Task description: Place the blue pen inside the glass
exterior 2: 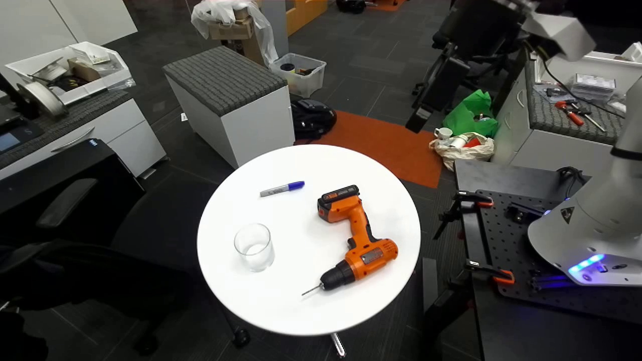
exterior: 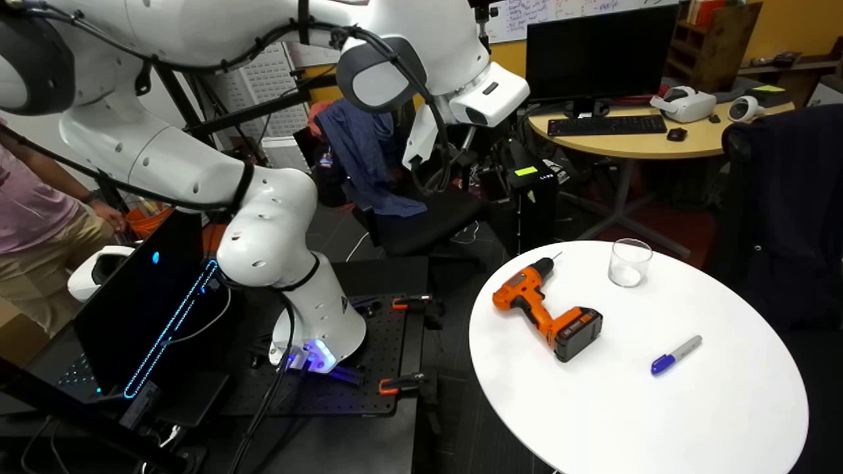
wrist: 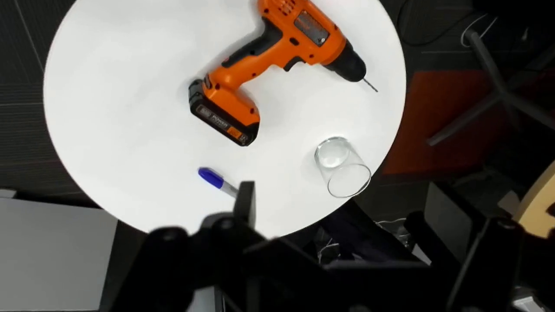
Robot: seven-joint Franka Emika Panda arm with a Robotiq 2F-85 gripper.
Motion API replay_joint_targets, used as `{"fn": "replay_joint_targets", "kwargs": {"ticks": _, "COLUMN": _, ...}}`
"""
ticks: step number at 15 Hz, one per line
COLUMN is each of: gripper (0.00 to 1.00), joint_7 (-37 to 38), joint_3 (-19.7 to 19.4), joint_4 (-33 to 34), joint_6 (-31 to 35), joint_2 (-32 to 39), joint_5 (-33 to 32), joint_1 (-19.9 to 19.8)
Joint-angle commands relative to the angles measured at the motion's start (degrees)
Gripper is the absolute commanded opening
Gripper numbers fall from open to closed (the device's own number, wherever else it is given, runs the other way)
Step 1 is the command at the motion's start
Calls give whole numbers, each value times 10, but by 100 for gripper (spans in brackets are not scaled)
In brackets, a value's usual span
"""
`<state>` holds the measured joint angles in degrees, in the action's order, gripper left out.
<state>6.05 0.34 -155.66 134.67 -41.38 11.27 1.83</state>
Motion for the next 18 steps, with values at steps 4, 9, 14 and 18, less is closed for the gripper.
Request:
{"fn": "replay_joint_targets", "kwargs": {"ticks": 4, "gripper": 100, "joint_7": -28, "joint_3": 3, "joint_4": 47, "joint_6": 61, "joint_2": 90, "joint_5": -92, "joint_1": -41}}
{"fn": "replay_joint_targets", "kwargs": {"ticks": 9, "gripper": 100, "joint_7": -77, "joint_3": -11, "joint_4": 95, "joint_6": 66, "joint_2": 159, "joint_5": -166, "joint_1": -55}}
{"fn": "replay_joint_targets", "kwargs": {"ticks": 14, "gripper": 100, "joint_7": -173, "joint_3": -41, "joint_4": 140, "joint_6": 73, "joint_2": 234, "joint_5": -180, "joint_1": -41}}
{"fn": "replay_joint_targets", "kwargs": {"ticks": 18, "gripper": 100, "joint_7": -245, "joint_3": -55, "joint_4": 157, "joint_6": 140, "joint_2": 301, "joint_5": -154, "joint_1": -24}}
